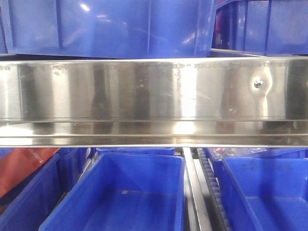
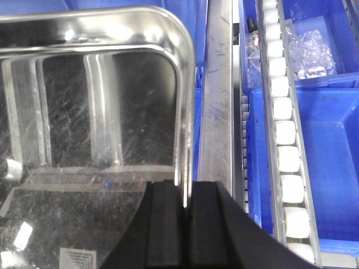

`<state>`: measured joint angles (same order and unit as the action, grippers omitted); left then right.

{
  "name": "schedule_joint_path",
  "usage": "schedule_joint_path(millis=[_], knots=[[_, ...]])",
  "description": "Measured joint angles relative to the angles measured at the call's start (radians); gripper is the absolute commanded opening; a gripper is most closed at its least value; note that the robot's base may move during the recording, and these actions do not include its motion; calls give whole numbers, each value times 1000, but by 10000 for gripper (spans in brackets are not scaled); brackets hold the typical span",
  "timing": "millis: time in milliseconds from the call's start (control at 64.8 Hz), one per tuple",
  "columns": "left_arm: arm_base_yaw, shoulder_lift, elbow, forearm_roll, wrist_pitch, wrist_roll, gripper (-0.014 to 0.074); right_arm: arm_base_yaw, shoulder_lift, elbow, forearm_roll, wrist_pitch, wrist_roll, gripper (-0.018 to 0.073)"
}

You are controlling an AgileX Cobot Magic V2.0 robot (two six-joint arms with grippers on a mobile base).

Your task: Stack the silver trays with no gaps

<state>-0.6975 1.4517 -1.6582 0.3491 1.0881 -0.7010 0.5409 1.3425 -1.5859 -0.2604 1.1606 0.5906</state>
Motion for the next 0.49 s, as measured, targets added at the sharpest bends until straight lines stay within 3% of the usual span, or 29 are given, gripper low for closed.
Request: schedule_joint_path(millis=[494], knots=[[0,0,0,4,8,-4,-16,0,16,0,-7,-23,0,-77]])
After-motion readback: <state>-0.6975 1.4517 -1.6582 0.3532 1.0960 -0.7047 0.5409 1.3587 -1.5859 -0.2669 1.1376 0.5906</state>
